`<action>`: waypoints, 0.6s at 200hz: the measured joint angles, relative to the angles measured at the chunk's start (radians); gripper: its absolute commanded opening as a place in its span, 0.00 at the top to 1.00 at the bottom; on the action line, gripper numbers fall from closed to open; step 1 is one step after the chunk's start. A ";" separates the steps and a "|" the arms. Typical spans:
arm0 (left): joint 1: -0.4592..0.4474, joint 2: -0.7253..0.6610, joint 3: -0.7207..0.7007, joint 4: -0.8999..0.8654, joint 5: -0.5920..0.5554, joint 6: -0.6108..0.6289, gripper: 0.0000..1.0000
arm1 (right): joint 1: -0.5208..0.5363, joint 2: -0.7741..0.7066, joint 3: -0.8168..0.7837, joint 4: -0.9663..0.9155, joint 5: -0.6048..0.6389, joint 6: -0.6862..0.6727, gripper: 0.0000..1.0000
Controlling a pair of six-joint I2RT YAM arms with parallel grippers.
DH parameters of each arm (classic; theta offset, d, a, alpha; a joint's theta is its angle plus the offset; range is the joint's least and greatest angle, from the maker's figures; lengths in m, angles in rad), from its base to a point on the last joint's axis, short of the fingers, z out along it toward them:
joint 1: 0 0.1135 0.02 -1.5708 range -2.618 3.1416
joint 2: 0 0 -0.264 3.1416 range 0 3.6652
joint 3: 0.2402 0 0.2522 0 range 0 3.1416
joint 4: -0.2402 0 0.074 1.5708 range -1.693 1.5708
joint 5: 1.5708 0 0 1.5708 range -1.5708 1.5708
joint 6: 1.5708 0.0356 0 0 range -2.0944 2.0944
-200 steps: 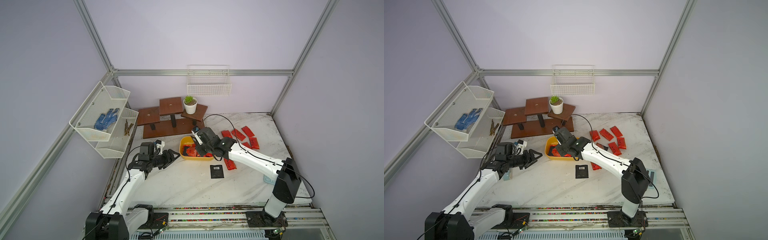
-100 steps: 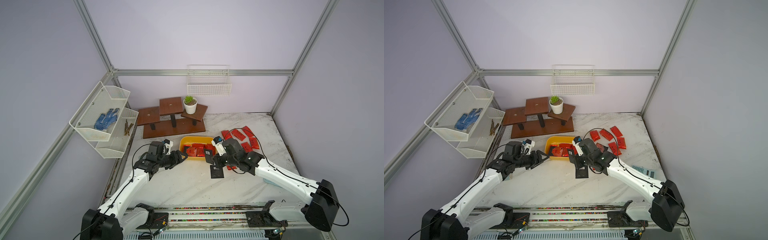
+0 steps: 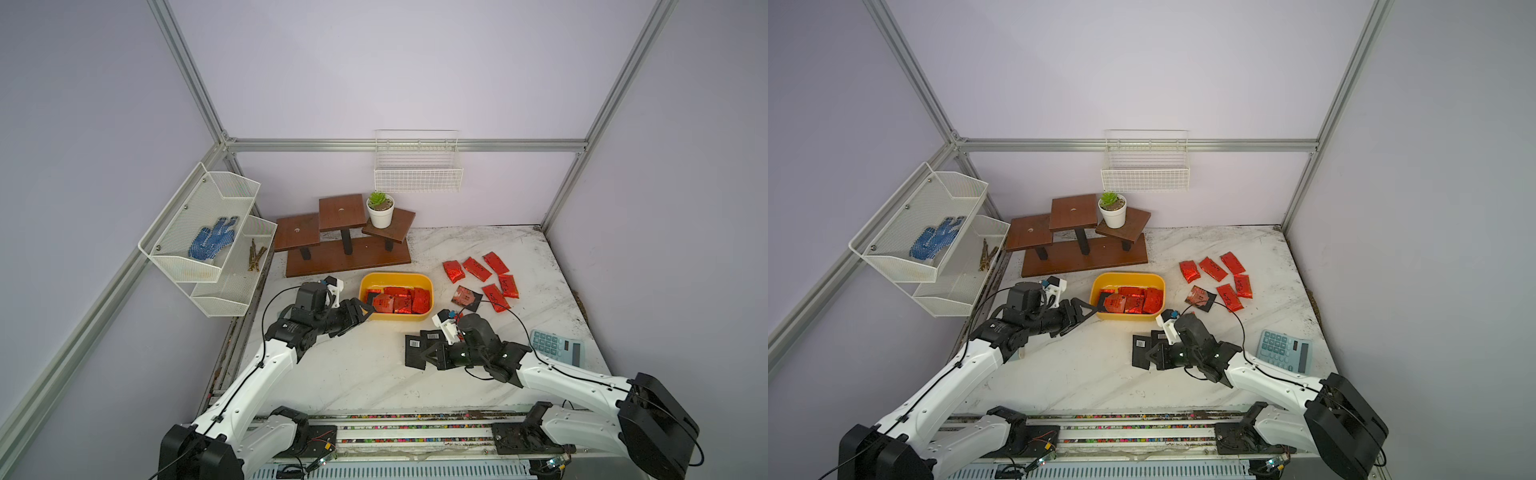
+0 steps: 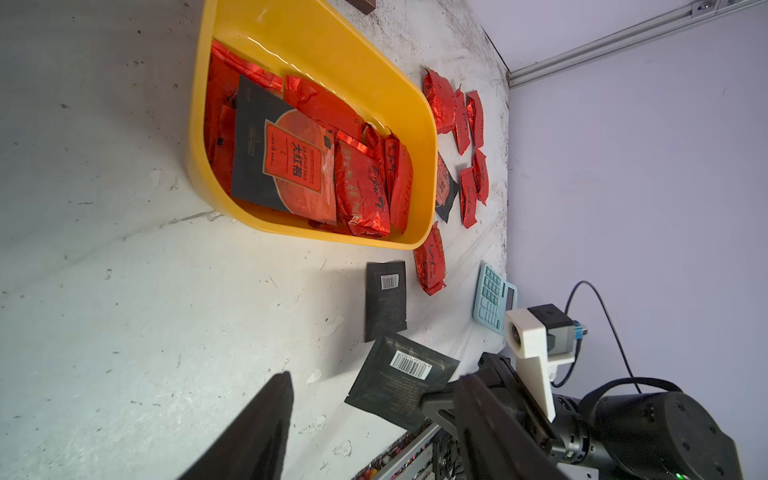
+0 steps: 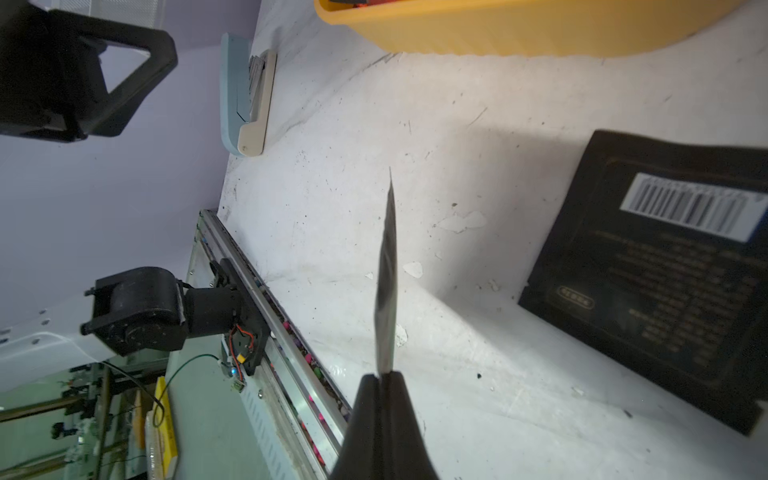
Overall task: Take the tea bags out of the storage box
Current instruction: Place the tea bag at the center of the board.
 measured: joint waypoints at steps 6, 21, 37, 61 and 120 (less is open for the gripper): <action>0.000 0.000 0.002 -0.001 0.000 0.000 0.35 | 0.000 0.012 -0.007 0.029 -0.002 0.022 1.00; 0.000 -0.002 0.002 -0.004 -0.003 0.000 0.34 | 0.000 0.047 -0.016 0.086 -0.004 0.066 1.00; 0.000 -0.002 0.002 -0.012 -0.007 0.000 0.35 | 0.000 0.092 -0.018 0.141 -0.005 0.105 1.00; 0.000 -0.002 0.002 -0.018 -0.008 0.000 0.34 | 0.000 0.153 -0.018 0.195 -0.001 0.143 1.00; 0.000 -0.002 0.002 -0.018 -0.014 0.001 0.34 | -0.002 0.233 -0.008 0.200 0.041 0.140 0.83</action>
